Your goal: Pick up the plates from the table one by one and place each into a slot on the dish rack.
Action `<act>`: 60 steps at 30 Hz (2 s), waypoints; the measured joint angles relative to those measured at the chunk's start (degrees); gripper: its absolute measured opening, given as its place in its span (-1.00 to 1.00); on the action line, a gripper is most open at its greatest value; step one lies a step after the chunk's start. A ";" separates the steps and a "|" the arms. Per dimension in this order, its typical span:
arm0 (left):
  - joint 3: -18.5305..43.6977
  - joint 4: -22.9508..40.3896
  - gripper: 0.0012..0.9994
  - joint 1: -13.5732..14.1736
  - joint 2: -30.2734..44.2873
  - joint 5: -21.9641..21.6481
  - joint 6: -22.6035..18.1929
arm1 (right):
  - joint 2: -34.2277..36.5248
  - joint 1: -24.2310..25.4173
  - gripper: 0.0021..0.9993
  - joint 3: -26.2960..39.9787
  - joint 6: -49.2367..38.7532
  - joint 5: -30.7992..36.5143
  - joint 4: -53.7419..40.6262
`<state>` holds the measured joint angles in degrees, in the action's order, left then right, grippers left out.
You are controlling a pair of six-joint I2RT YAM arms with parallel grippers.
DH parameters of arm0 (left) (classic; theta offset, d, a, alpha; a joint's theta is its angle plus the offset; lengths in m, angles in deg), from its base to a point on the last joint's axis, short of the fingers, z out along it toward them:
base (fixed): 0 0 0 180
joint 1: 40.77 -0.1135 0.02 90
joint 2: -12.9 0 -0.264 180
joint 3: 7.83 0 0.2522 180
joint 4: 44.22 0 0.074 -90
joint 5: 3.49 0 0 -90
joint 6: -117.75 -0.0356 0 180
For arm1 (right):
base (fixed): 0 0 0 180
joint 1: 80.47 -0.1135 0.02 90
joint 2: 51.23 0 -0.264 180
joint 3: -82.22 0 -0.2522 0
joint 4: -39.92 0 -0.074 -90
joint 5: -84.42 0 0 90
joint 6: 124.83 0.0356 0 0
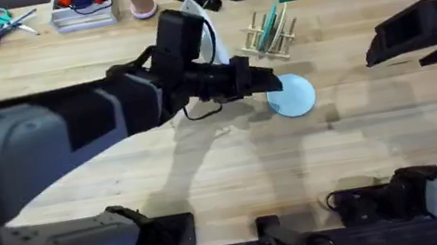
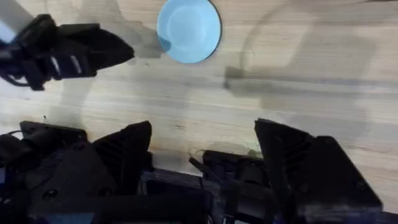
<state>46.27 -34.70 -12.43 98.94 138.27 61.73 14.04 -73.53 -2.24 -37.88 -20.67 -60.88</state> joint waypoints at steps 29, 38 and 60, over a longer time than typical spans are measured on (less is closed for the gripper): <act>0.00 -7.16 -0.92 1.69 12.06 -3.76 -0.05 | 0.00 0.00 0.99 0.00 0.00 0.00 0.00; 0.00 -7.14 -0.92 3.93 12.06 -6.73 1.04 | 0.00 0.00 0.99 0.00 0.00 0.00 0.00; 0.00 -9.00 -0.92 3.93 16.17 -7.93 4.69 | 0.00 0.00 0.99 0.00 0.00 0.00 -0.02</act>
<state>46.27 -43.70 -8.50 115.11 130.34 66.43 14.04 -73.53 -2.24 -37.88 -20.67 -60.90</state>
